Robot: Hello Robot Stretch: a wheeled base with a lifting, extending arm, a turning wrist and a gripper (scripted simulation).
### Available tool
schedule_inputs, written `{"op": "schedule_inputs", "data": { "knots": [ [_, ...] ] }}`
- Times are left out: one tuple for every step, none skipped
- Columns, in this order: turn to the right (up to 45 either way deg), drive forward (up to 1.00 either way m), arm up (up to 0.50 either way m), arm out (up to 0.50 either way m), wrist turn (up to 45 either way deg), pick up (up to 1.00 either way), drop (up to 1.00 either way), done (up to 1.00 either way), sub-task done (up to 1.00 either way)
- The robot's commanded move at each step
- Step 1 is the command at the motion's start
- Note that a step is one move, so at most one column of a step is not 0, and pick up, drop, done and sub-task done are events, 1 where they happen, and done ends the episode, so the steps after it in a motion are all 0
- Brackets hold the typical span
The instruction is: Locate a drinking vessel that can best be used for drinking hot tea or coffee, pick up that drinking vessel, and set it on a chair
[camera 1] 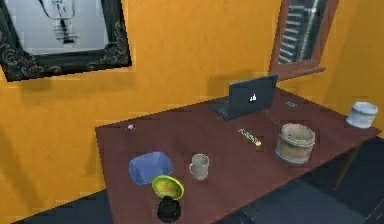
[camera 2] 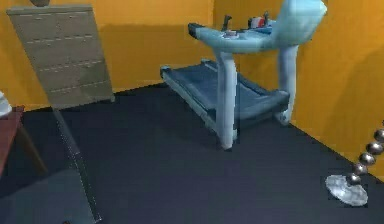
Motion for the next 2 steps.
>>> {"op": "schedule_inputs", "data": {
  "knots": [
    [45.0, 0.00, 0.00, 0.00, 0.0, 0.00, 0.00, 0.00, 0.00],
    [45.0, 0.00, 0.00, 0.00, 0.0, 0.00, 0.00, 0.00, 0.00]
  ]
}}
